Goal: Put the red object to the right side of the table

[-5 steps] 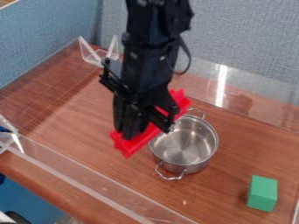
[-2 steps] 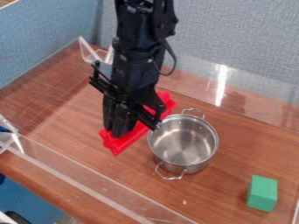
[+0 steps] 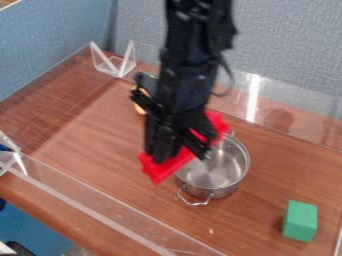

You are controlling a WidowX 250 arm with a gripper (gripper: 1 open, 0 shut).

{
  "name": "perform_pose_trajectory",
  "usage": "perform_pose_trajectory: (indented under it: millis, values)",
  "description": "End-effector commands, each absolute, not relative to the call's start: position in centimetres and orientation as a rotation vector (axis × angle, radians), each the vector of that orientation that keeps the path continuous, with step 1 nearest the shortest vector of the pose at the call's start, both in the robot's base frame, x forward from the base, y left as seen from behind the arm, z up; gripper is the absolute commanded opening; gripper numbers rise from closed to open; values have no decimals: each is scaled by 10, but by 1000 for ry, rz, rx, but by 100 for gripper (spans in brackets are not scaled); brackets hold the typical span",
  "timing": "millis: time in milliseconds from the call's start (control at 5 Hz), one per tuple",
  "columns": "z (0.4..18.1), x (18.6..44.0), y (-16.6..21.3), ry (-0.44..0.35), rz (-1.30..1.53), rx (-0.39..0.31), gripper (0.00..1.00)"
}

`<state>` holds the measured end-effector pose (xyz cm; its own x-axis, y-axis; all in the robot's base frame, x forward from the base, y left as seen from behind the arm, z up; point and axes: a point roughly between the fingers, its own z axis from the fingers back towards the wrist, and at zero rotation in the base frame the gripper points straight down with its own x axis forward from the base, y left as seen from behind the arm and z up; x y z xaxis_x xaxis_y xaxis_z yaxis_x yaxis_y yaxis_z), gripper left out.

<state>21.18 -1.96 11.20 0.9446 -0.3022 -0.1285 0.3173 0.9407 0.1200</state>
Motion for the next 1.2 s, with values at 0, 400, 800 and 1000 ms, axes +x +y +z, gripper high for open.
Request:
perform_pose_trajectory:
  millis: [0, 400, 800, 1000]
  values:
    - [110, 222, -49, 77, -387, 148, 0]
    - [76, 235, -92, 111, -474, 163, 0]
    - [69, 241, -95, 110, -486, 167, 0]
    - [65, 244, -95, 109, -489, 170, 0]
